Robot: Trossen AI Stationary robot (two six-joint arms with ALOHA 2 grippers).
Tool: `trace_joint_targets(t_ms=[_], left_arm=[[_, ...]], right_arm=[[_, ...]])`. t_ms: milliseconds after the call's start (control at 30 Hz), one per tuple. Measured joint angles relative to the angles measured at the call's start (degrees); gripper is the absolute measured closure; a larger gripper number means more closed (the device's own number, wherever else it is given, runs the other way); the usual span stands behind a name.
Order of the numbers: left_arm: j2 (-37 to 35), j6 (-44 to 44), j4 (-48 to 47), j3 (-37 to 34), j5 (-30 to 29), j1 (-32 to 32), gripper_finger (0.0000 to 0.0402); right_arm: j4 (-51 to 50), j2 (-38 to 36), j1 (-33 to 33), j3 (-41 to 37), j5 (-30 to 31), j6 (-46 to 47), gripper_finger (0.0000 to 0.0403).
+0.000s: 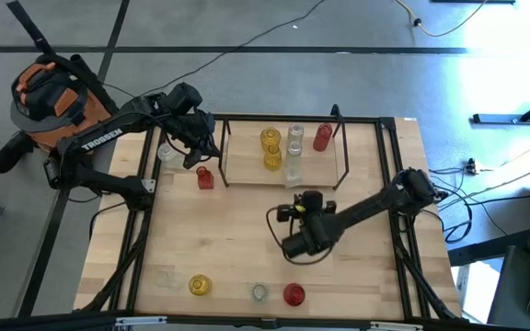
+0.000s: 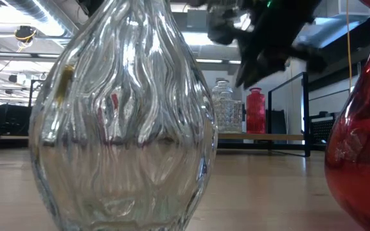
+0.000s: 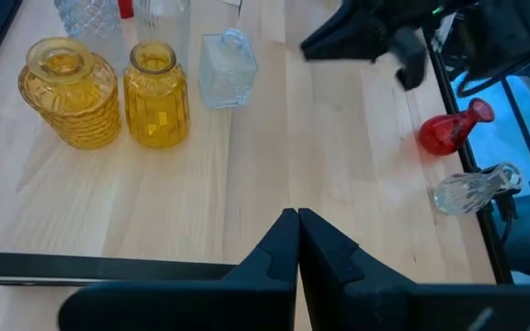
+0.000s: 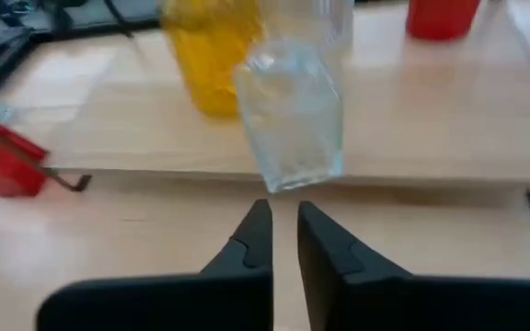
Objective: Sort vases onto shelf
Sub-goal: Put the transparent vase on the shelf aligned with the other transparent vases, then put the red vase on the shelf aligned with the other red vase
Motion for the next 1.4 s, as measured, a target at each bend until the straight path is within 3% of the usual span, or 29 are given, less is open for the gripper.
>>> trace_joint_targets(t_ms=[300,633,1133,1400], left_arm=[[0.0,0.0,0.0,0.0,0.0,0.0,0.0401],[0.0,-0.1,-0.1,0.0,-0.5,0.0,0.0401],[0.0,-0.3,-0.5,0.0,-0.4,2.5,0.0401],[0.0,-0.5,-0.5,0.0,-0.3,2.5,0.0401]], right_arm=[[10.1,0.0,-5.1,-7.8,-3.0,-3.2,0.0398],[22.1,0.0,-10.1,-8.8,-3.2,-18.7,0.0402],[21.9,-0.5,-11.5,-8.8,-5.3,-22.6,0.0403],[13.5,-13.4,-3.8,-8.8,-5.5,-24.7,0.0403]])
